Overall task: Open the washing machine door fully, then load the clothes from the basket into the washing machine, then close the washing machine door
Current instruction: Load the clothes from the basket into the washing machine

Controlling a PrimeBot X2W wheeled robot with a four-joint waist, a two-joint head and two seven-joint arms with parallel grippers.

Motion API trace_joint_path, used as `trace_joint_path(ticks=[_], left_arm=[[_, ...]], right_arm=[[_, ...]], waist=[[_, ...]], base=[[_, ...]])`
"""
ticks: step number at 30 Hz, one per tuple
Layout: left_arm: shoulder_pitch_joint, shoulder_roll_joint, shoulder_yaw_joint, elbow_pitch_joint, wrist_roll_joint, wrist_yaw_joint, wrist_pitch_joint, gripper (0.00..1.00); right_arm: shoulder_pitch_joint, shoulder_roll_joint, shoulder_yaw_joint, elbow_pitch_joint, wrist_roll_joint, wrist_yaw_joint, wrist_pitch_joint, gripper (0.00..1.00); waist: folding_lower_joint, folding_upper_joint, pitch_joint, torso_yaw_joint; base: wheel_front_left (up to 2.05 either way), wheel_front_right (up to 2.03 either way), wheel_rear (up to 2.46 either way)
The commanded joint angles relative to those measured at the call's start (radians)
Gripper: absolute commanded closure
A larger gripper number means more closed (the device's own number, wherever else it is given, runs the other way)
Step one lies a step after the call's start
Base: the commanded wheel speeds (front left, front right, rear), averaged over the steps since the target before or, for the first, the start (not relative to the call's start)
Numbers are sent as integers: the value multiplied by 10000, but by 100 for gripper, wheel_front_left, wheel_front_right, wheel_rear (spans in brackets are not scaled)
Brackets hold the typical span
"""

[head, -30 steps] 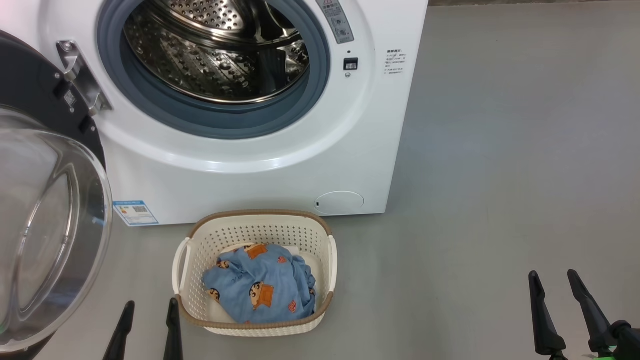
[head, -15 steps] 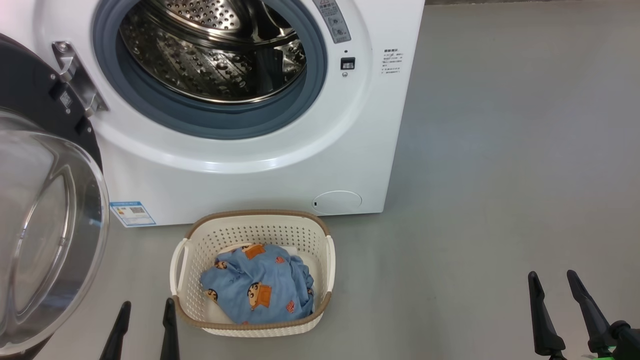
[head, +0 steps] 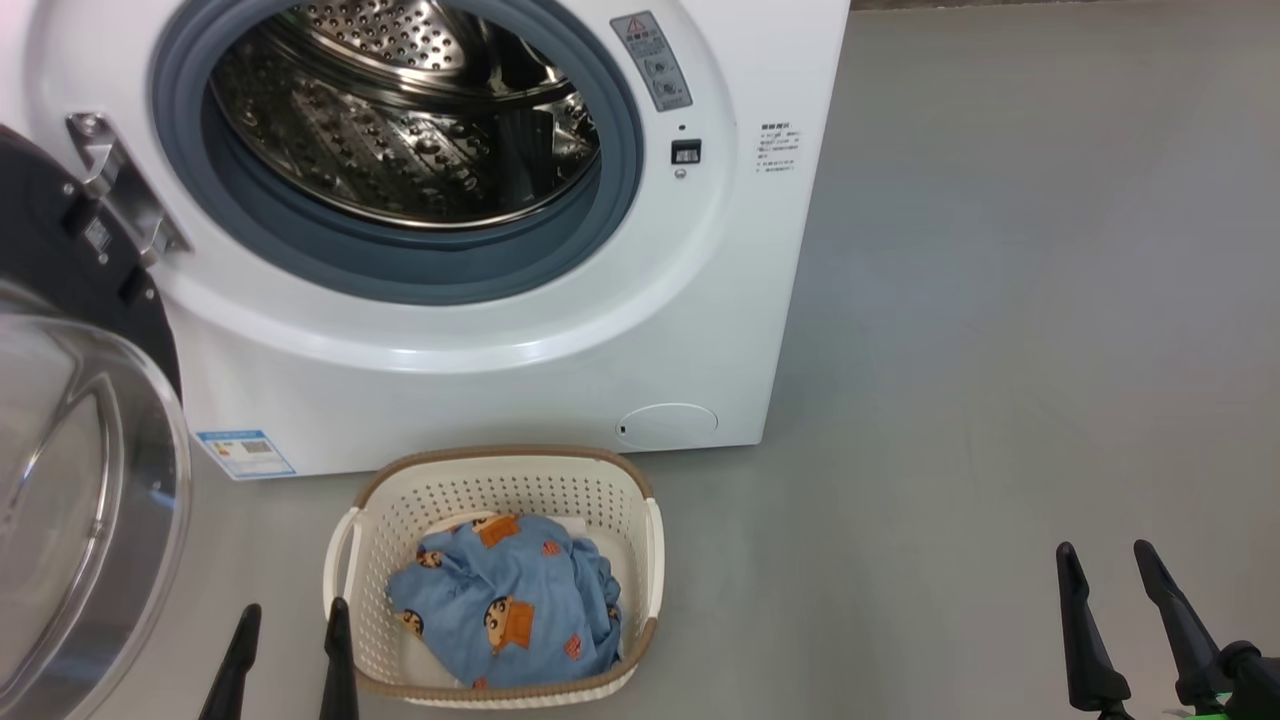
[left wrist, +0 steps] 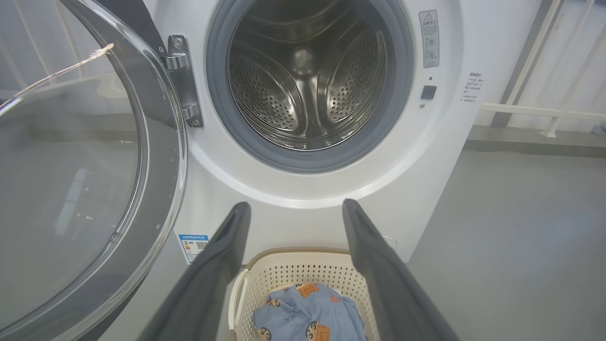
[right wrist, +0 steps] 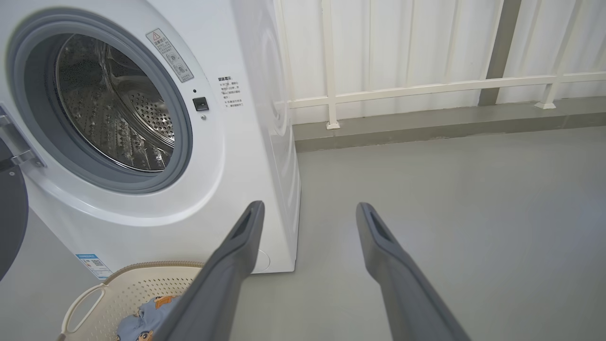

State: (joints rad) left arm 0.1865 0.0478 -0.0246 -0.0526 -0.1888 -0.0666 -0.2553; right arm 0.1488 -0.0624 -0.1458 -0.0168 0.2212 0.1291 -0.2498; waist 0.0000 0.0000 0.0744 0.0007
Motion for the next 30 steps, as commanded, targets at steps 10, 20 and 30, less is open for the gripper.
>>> trace_joint_path(ticks=[10, 20, 30], left_arm=[[-261, 24, 367, -146, 5, 17, -65, 0], [-357, 24, 431, -141, 134, 89, -65, 0], [-396, 24, 361, -135, 270, 62, -65, 0]], right_arm=[[-137, -107, 190, -268, -136, 16, -120, 0], [-187, -95, 196, -293, -141, 16, -120, 0], [-222, -70, 222, -309, -148, 16, -120, 0]], waist=[[0, 0, 91, 7], [0, 0, 219, 4], [0, 0, 321, -26]], base=[[90, -90, 0], [58, -58, 0], [1, -1, 0]])
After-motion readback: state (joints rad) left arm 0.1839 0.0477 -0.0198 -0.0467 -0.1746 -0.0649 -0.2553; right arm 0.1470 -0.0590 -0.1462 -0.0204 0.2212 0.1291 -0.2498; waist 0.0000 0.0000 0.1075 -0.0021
